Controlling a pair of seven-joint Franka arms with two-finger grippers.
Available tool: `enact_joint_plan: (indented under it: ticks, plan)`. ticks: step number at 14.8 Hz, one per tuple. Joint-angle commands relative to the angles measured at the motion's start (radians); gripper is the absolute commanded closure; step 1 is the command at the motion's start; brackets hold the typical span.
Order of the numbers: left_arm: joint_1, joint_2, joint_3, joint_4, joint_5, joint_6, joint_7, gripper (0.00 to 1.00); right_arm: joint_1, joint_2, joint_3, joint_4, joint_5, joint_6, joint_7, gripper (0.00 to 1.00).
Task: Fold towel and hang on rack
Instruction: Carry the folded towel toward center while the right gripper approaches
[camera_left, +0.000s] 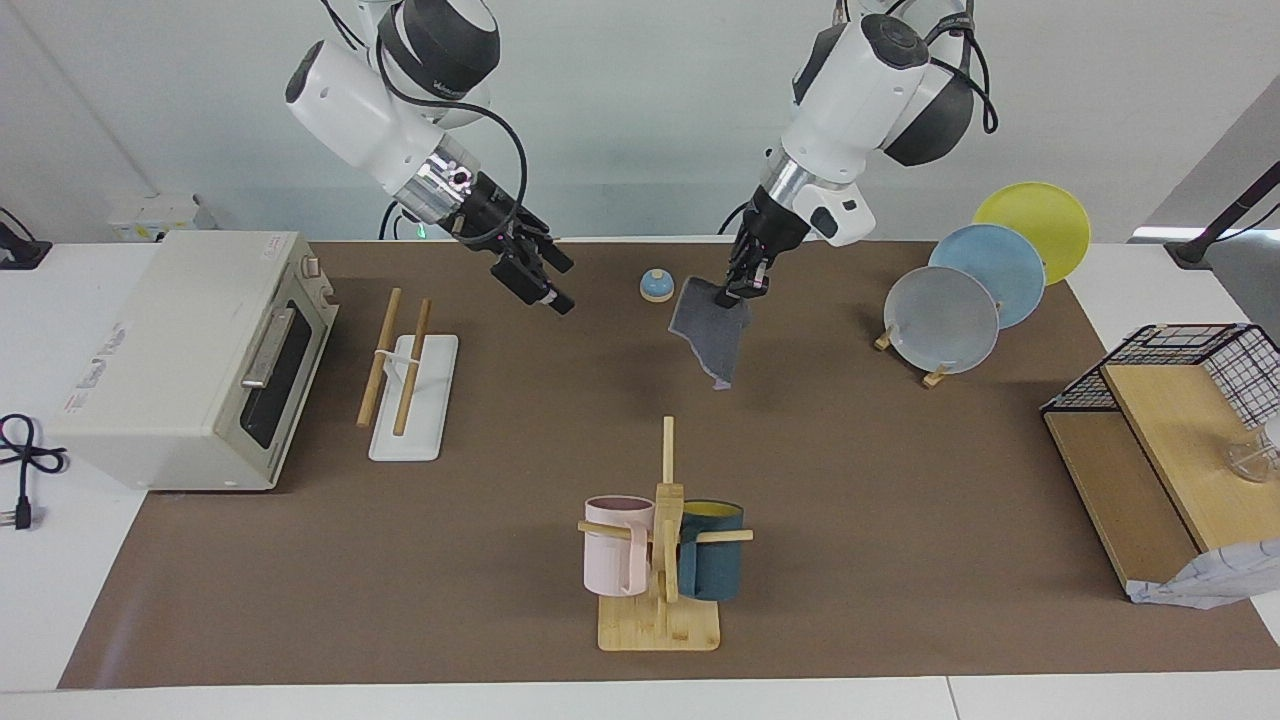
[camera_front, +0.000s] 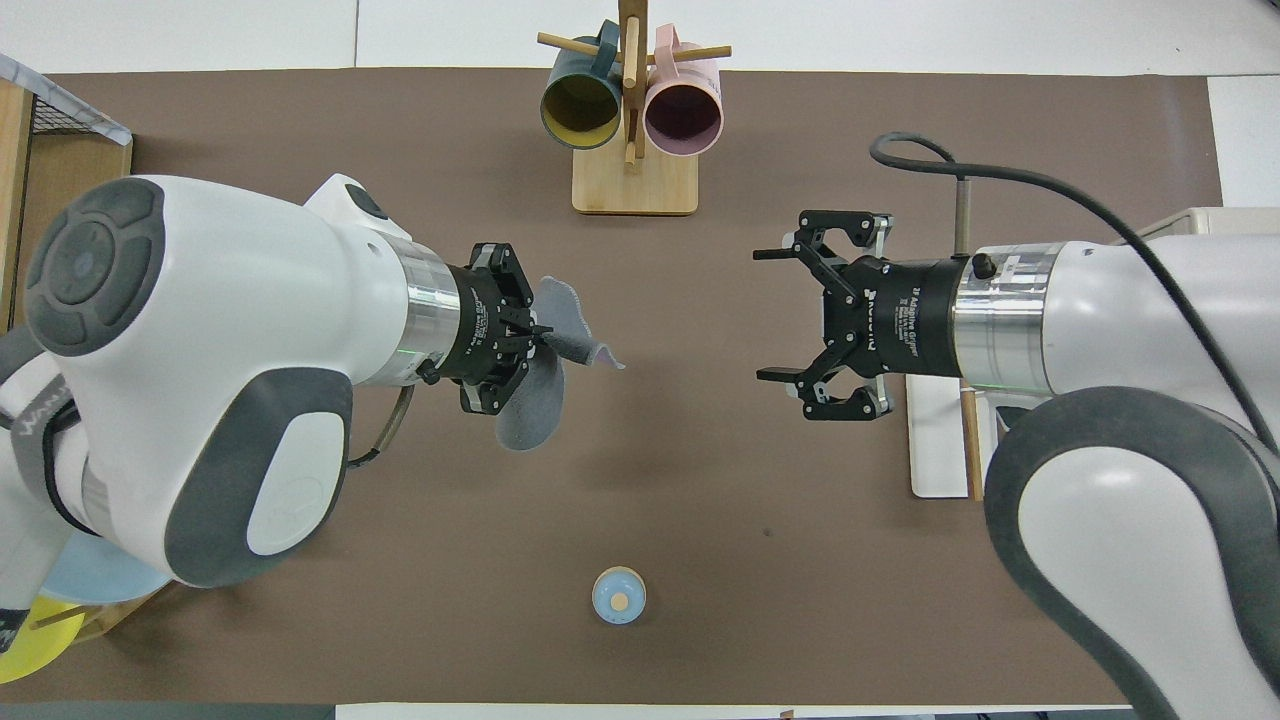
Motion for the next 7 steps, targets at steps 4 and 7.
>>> enact_joint_plan:
  ticks: [4, 7]
  plan:
    - [-0.076, -0.016, 0.005, -0.047, -0.051, 0.167, -0.23, 1.0, 0.086, -0.007, -0.002, -0.069, 0.103, 0.031, 0.124, 0.0]
    - [-0.094, -0.03, 0.005, -0.077, -0.051, 0.198, -0.265, 1.0, 0.113, 0.013, -0.001, -0.072, 0.108, 0.076, 0.124, 0.0]
